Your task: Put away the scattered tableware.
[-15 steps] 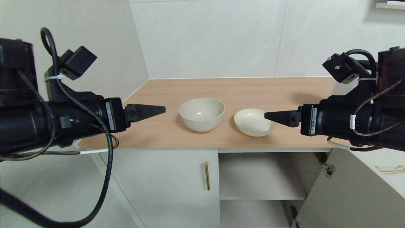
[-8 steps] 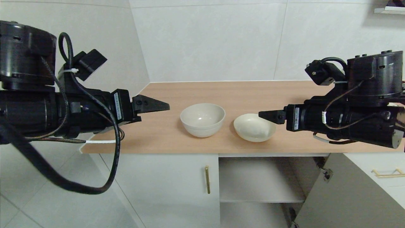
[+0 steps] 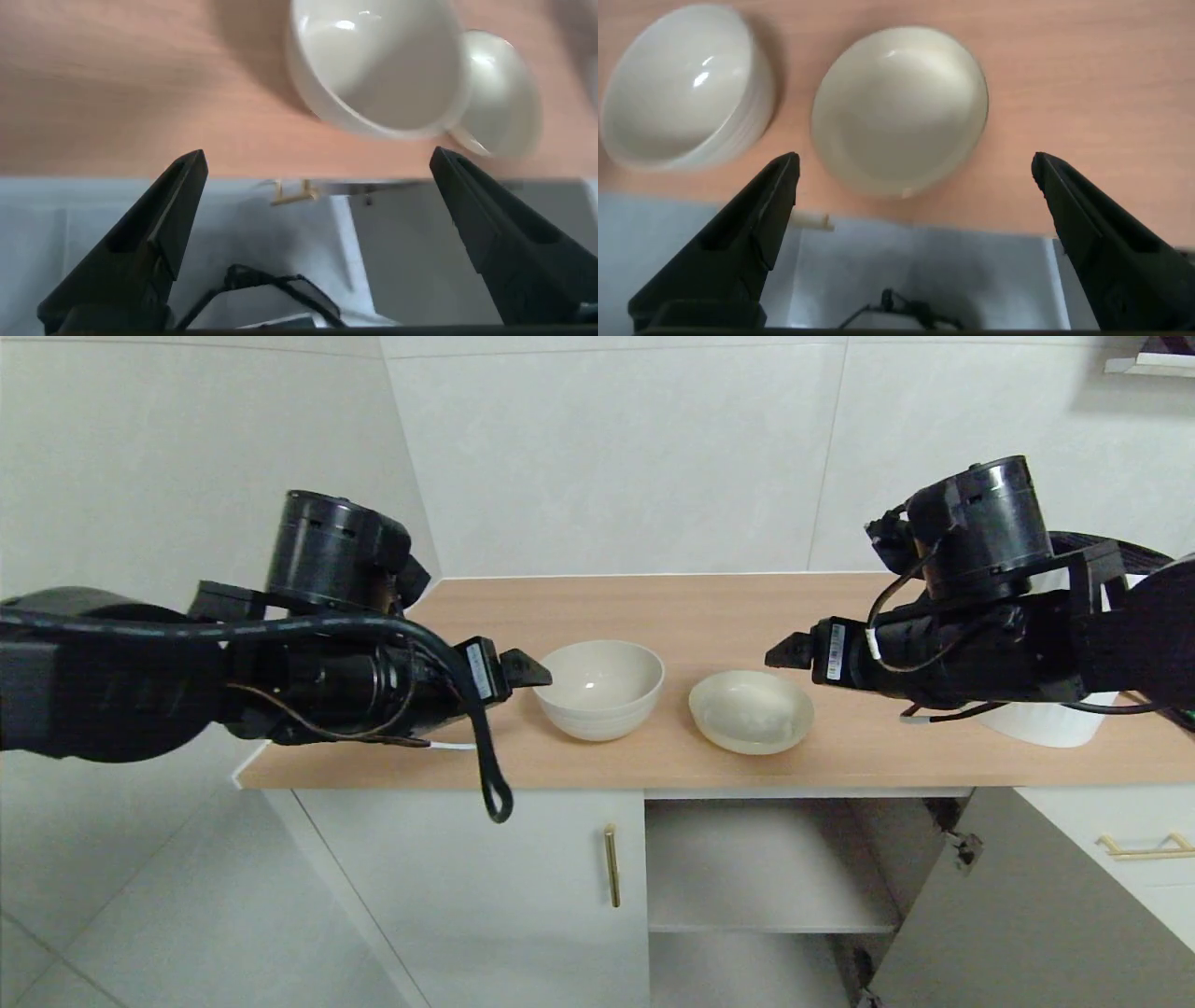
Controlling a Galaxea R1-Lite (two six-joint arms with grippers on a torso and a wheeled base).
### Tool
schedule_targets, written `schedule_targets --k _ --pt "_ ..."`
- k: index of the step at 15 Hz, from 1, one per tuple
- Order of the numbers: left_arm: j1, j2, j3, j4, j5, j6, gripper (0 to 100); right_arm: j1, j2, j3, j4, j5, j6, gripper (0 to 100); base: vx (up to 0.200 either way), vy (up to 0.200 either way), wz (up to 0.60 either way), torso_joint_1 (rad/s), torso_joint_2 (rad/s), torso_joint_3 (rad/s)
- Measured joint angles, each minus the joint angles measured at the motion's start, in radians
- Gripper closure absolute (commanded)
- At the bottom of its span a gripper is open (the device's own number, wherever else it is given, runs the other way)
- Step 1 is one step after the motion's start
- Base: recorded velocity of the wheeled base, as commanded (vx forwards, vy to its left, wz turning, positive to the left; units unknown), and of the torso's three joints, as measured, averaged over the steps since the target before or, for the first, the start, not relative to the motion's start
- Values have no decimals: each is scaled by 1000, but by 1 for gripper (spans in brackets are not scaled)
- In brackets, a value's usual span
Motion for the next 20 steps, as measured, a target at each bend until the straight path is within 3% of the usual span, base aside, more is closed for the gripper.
schedule_targets --k 2,6,9,11,12,20 --pt "-12 55 -7 -77 7 -44 0 -16 35 -2 -20 -2 0 0 0 0 0 0 0 0" --pt "-20 132 -9 -149 55 -53 0 -31 63 -2 -29 -4 2 0 0 0 0 0 0 0" --pt "-24 179 -28 -184 93 -97 0 -32 66 6 -29 -4 2 0 0 0 0 0 0 0" --pt "-25 192 -34 -184 94 -101 0 -32 65 9 -29 -6 1 0 0 0 0 0 0 0" --pt "-26 195 -36 -184 95 -101 100 -32 65 10 -29 -8 0 0 0 0 0 0 0 0" --pt "-26 193 -34 -179 93 -100 100 -32 63 9 -29 -9 -1 0 0 0 0 0 0 0"
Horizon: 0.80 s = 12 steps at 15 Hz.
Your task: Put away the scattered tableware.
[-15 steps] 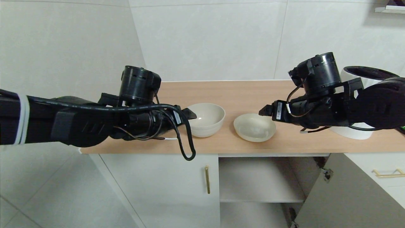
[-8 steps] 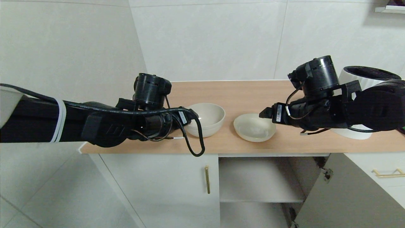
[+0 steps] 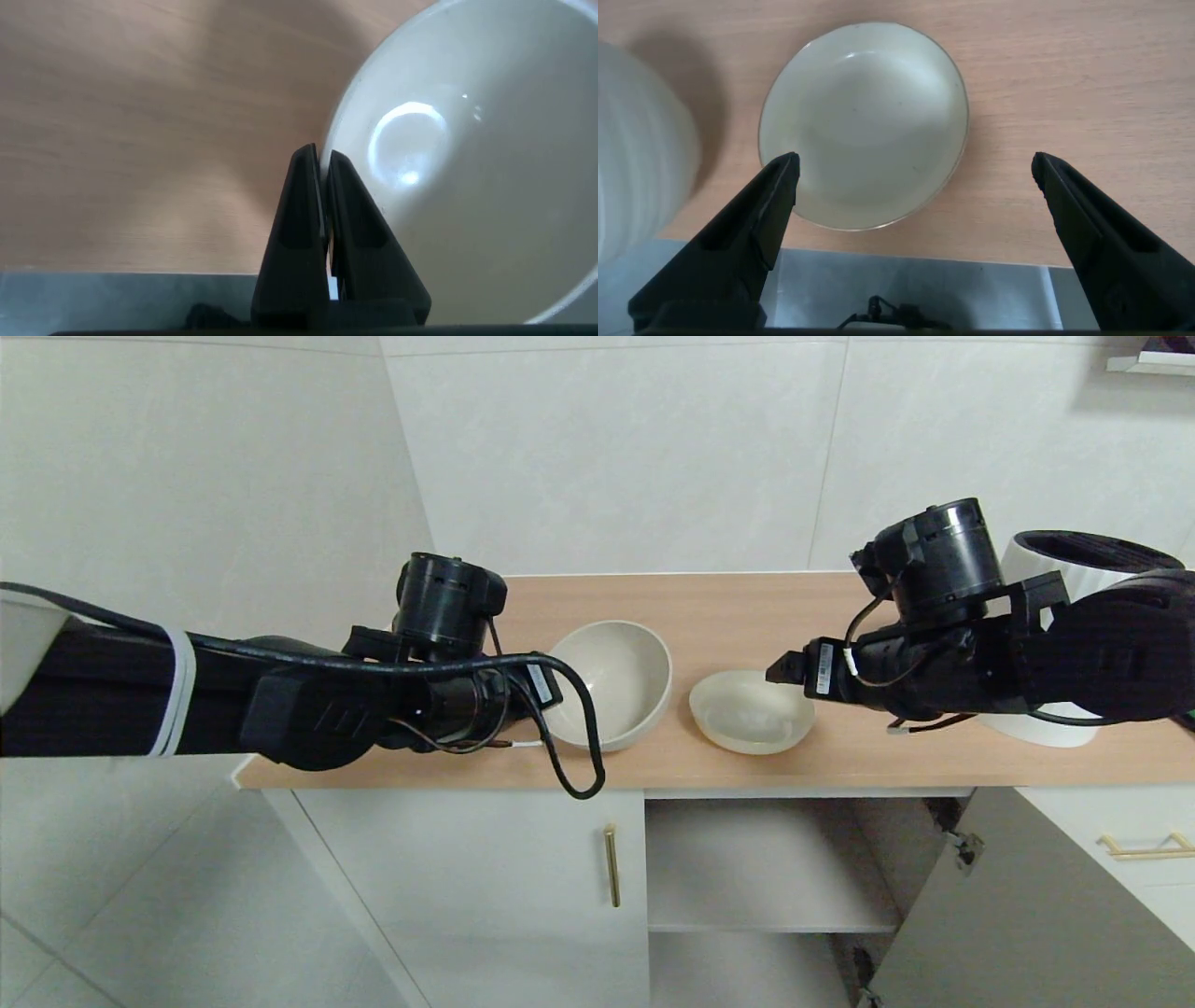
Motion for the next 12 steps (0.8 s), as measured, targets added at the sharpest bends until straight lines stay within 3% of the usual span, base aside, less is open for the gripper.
schedule_targets --k 12 --pt "-4 -74 38 0 -7 7 100 -6 155 -7 -76 -89 -50 0 0 0 0 0 0 0"
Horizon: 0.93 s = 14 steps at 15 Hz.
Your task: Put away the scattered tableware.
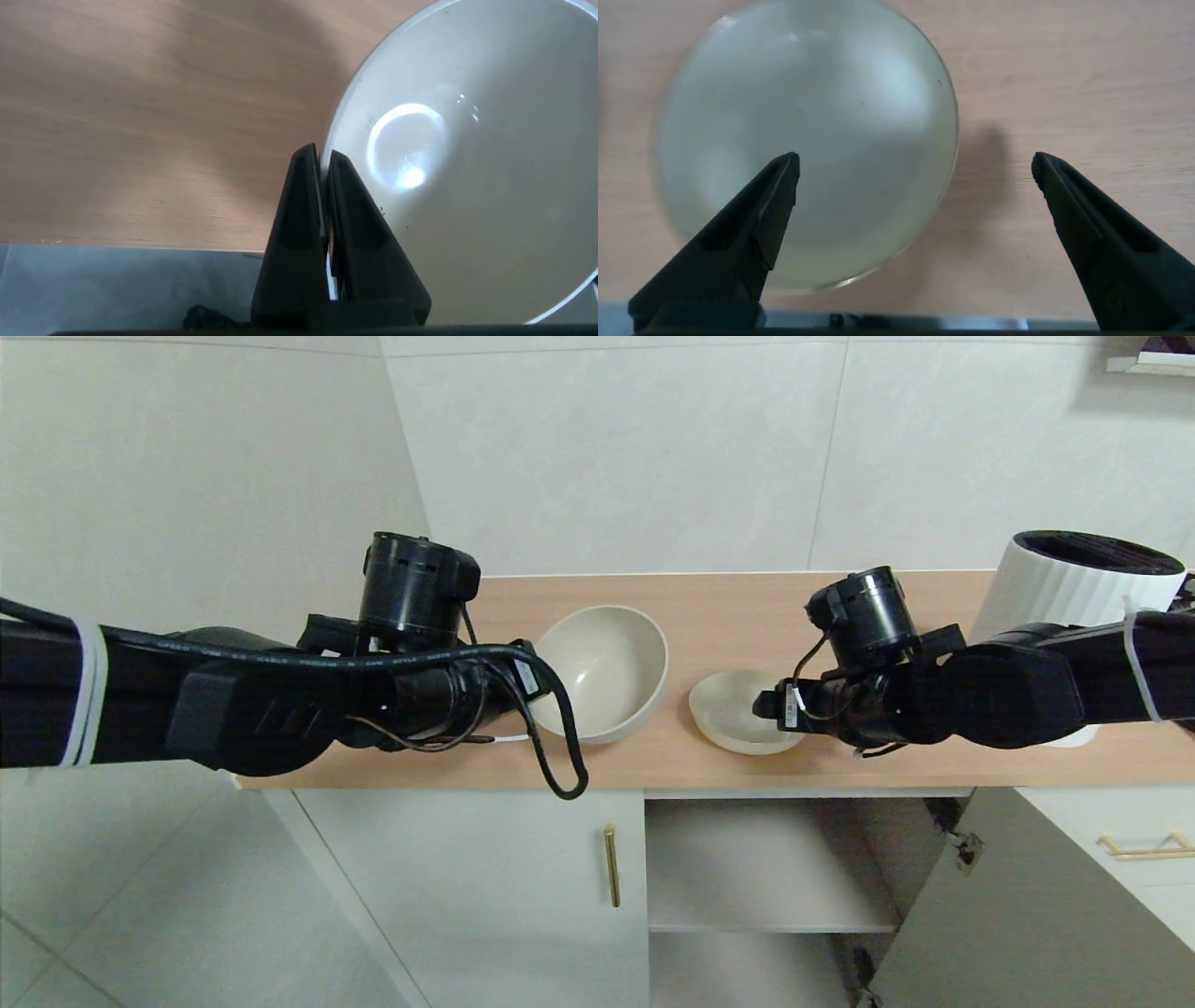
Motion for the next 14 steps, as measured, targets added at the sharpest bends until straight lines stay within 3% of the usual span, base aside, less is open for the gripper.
schedule_targets --k 4,5,14 --pt "-3 -5 3 0 0 0 100 -19 30 -2 -39 -8 0 0 0 0 0 0 0 0" --pt "-3 -5 3 0 0 0 100 -21 33 -3 -39 -8 0 100 0 0 0 0 0 0" --pt "-3 -22 16 0 -4 -1 100 -26 32 -3 -41 -6 6 100 0 0 0 0 0 0"
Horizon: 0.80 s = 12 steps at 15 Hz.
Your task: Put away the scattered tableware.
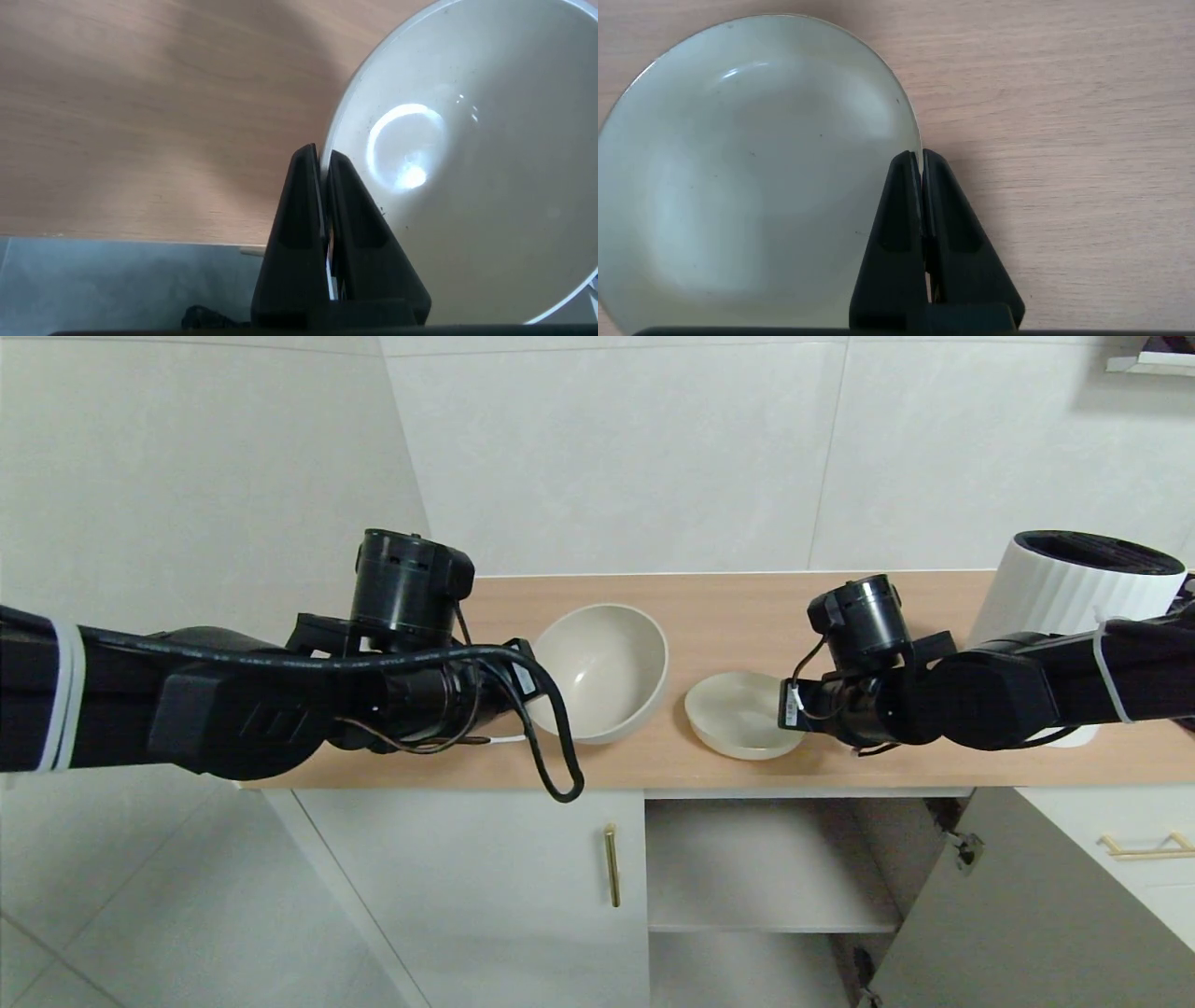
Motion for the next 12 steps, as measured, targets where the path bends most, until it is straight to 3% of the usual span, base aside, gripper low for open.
schedule_targets --k 4,7,10,12 --pt "1 -103 84 0 -83 10 100 -3 -42 10 4 15 5 100 0 0 0 0 0 0" --pt "10 -219 183 0 -161 55 100 -4 -134 67 8 96 5 100 0 0 0 0 0 0" --pt "13 -290 245 0 -166 72 100 -4 -256 166 9 188 -1 100 0 0 0 0 0 0" --pt "15 -333 289 1 -164 111 100 -4 -339 235 13 232 -7 100 0 0 0 0 0 0"
